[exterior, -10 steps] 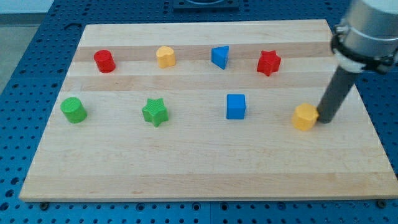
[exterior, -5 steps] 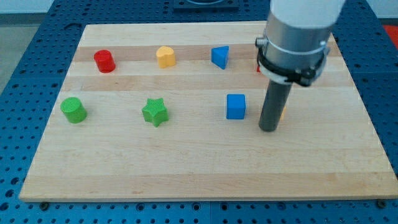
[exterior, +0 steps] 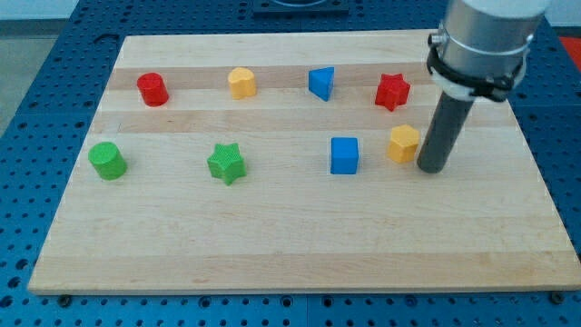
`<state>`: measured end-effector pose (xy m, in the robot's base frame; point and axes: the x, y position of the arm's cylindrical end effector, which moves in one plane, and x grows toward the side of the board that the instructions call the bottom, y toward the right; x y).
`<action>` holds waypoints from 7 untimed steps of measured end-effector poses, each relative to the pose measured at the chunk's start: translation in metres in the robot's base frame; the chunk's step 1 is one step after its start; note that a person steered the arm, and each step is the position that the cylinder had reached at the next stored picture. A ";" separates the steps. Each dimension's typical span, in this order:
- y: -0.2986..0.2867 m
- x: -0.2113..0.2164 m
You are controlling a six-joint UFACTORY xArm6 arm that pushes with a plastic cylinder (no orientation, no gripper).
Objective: Move the yellow hexagon to the bottom of red star
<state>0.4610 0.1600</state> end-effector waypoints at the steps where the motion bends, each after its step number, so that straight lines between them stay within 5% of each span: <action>1: -0.011 -0.029; 3: -0.013 0.019; 6: -0.047 -0.044; 7: -0.047 -0.030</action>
